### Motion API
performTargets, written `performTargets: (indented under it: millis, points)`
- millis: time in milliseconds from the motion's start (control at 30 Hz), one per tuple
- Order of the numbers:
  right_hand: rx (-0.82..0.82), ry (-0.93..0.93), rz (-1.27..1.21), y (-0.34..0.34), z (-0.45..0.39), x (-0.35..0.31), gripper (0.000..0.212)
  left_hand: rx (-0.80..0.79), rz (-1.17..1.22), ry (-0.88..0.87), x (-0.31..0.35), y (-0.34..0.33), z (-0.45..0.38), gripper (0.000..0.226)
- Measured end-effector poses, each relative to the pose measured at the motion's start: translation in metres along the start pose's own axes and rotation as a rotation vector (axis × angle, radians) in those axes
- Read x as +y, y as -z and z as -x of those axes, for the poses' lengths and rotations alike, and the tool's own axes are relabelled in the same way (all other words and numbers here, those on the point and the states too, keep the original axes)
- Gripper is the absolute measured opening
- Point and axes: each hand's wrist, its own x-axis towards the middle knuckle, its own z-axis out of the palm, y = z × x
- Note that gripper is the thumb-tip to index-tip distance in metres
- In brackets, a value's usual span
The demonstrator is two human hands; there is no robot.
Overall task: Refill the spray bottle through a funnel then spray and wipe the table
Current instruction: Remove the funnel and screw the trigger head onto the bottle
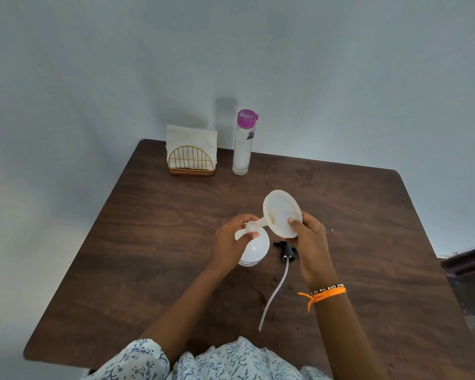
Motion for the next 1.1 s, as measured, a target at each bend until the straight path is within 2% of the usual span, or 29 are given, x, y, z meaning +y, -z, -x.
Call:
performTargets:
  millis: [167,300,433,467,633,767,933,1100]
  points:
    - [-0.046,-0.016,-0.089,0.007,0.001,-0.001,0.02,0.006,-0.005,0.0,-0.003,-0.001,-0.001,0.026]
    - [-0.112,-0.042,-0.191,0.006,0.003,-0.001,0.022,0.014,-0.007,0.02,-0.004,-0.001,-0.001,0.034]
    - [-0.019,-0.017,0.101,0.003,0.0,0.01,0.016,0.009,-0.003,-0.012,-0.003,-0.001,-0.001,0.027]
    - [-0.021,-0.015,0.108,0.002,0.0,0.013,0.015,0.009,-0.01,-0.007,-0.003,-0.001,-0.001,0.027]
    - [-0.124,-0.077,-0.204,0.005,0.002,0.006,0.022,0.027,-0.023,0.03,-0.003,-0.001,-0.001,0.037]
    - [-0.061,-0.103,-0.091,0.007,0.0,0.011,0.02,0.015,-0.011,-0.001,-0.002,0.001,0.0,0.029]
    - [-0.101,-0.139,-0.236,0.01,-0.001,0.008,0.026,0.029,-0.047,0.054,0.001,0.0,0.0,0.038]
    - [-0.06,-0.153,-0.226,0.011,-0.005,0.014,0.027,0.015,-0.016,0.031,0.003,0.001,0.002,0.034]
